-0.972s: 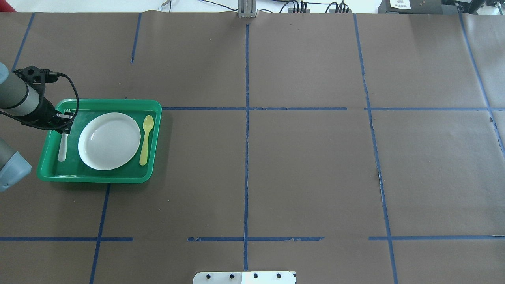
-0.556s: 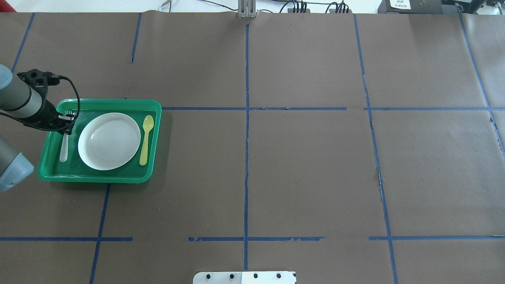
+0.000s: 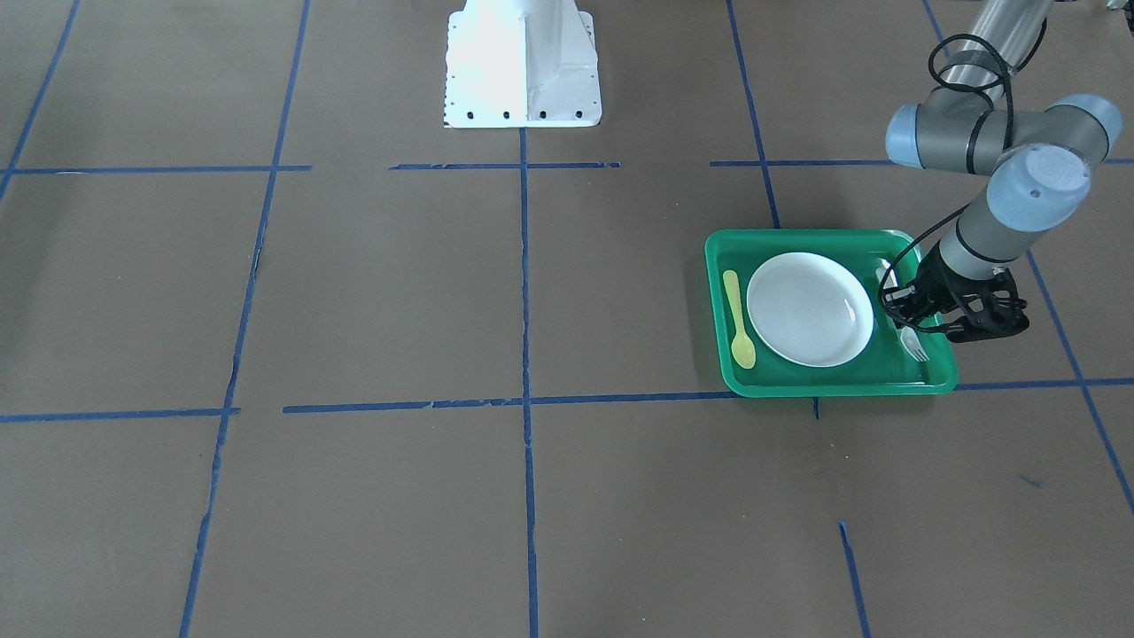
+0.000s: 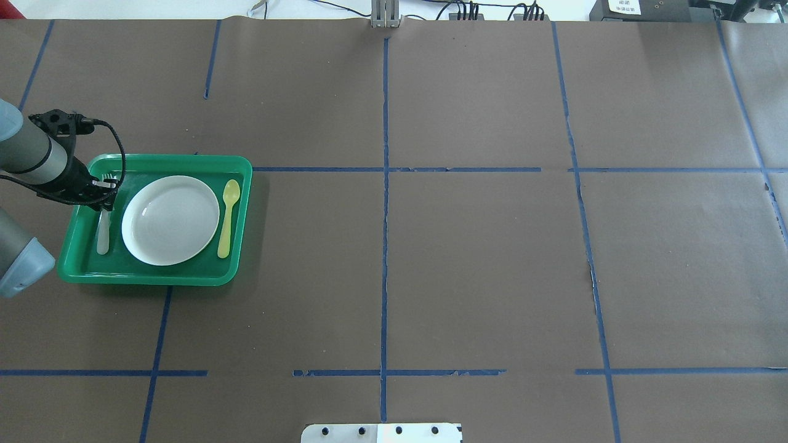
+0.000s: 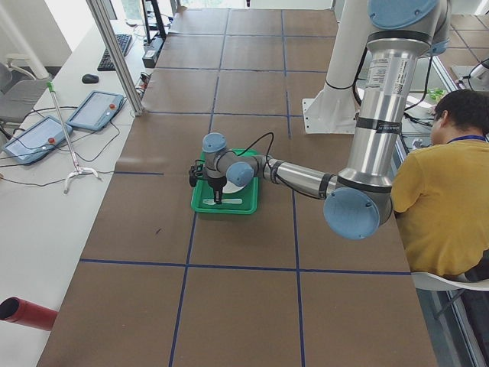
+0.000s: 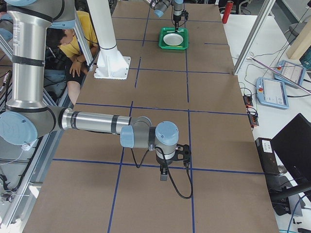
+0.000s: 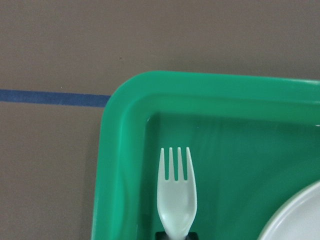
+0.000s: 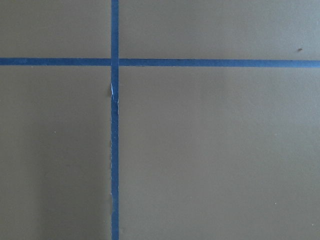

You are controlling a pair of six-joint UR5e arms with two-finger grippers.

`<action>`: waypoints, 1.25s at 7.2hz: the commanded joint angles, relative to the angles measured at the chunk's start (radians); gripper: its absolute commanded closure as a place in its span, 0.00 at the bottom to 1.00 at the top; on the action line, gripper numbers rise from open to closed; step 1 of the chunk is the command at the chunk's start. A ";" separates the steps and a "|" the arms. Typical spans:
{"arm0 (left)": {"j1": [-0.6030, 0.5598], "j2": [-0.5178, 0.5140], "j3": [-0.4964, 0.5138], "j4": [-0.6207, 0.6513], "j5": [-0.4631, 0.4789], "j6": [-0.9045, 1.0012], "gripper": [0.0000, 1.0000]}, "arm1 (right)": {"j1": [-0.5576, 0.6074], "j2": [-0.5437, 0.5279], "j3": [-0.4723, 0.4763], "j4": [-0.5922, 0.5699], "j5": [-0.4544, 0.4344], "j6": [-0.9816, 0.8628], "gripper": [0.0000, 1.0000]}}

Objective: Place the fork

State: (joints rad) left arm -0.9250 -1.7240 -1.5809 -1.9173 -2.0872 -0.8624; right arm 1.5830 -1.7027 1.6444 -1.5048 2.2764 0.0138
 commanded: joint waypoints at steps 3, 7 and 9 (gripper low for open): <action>-0.006 0.006 -0.046 0.003 -0.001 -0.003 0.68 | 0.000 0.000 0.000 0.000 0.000 0.000 0.00; -0.133 0.018 -0.099 0.018 -0.011 0.121 0.53 | 0.000 0.000 0.000 0.000 0.000 0.000 0.00; -0.193 0.061 -0.117 0.015 -0.025 0.144 0.00 | 0.000 0.000 0.000 0.000 0.000 0.000 0.00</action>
State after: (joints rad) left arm -1.0794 -1.6946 -1.6834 -1.9004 -2.1016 -0.7361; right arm 1.5831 -1.7027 1.6444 -1.5048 2.2764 0.0138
